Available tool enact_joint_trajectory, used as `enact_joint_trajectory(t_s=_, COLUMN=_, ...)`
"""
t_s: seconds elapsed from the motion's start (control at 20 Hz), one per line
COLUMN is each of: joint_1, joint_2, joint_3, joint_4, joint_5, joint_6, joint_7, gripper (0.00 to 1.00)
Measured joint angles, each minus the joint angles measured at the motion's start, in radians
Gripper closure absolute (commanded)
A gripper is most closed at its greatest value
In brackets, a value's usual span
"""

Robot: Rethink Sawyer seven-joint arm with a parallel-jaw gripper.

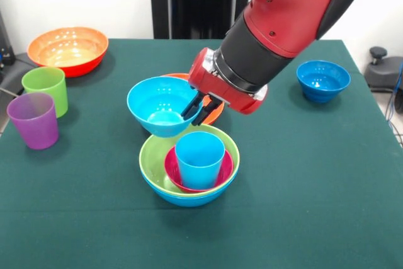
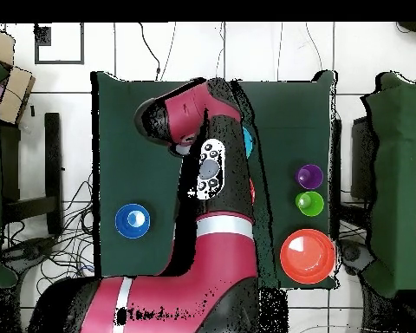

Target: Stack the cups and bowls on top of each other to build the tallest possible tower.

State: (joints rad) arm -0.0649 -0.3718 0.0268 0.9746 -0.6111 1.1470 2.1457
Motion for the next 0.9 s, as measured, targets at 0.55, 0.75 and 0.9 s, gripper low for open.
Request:
enact_joint_trajectory(t_s=0.55, joint_1=0.027, joint_2=0.029, joint_3=-0.035, joint_4=-0.094, joint_5=0.052, joint_6=0.000, joint_7=0.001, gripper=1.00)
enact_joint_trajectory(t_s=0.75, joint_1=0.031, joint_2=0.050, joint_3=-0.043, joint_4=-0.138, joint_5=0.068, joint_6=0.000, joint_7=0.001, gripper=1.00)
enact_joint_trajectory(t_s=0.9, joint_1=0.032, joint_2=0.061, joint_3=-0.048, joint_4=-0.157, joint_5=0.076, joint_6=0.000, joint_7=0.004, gripper=1.00)
